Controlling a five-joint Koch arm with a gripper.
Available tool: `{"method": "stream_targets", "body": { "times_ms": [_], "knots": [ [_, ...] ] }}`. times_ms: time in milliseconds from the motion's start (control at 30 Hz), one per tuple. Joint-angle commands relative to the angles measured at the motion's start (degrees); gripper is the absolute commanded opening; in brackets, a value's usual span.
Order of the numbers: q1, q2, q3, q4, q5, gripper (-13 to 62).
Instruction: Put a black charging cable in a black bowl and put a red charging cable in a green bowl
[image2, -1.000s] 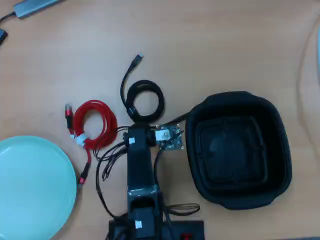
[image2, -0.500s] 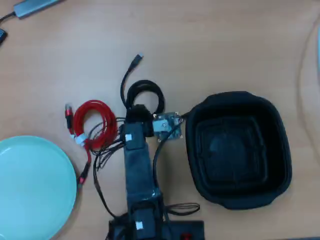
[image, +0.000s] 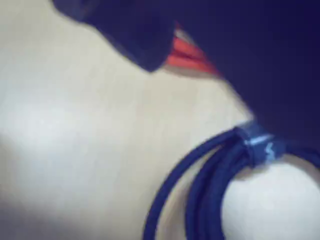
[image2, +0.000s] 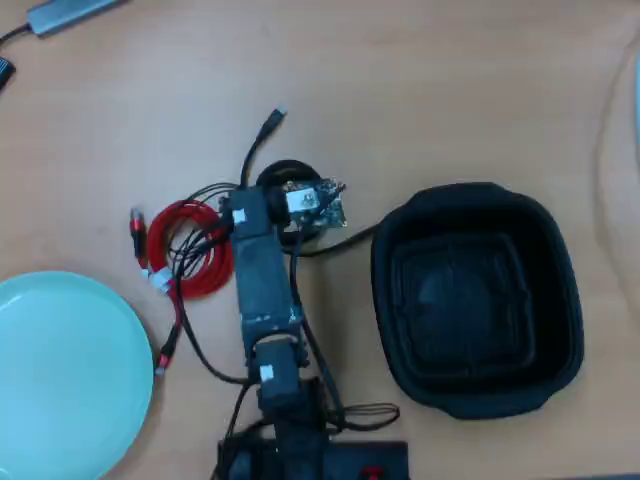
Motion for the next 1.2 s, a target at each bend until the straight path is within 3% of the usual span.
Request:
{"method": "stream_targets", "body": {
  "times_ms": [0,367,1167],
  "knots": [
    [0.0,-1.8,-4.3,1.4,5.4,45.4],
    [0.9,-9.3,-7.5,1.1,14.5,45.6],
    [-2.0,-18.6,-12.6,1.1,18.2,44.9]
  ]
}}
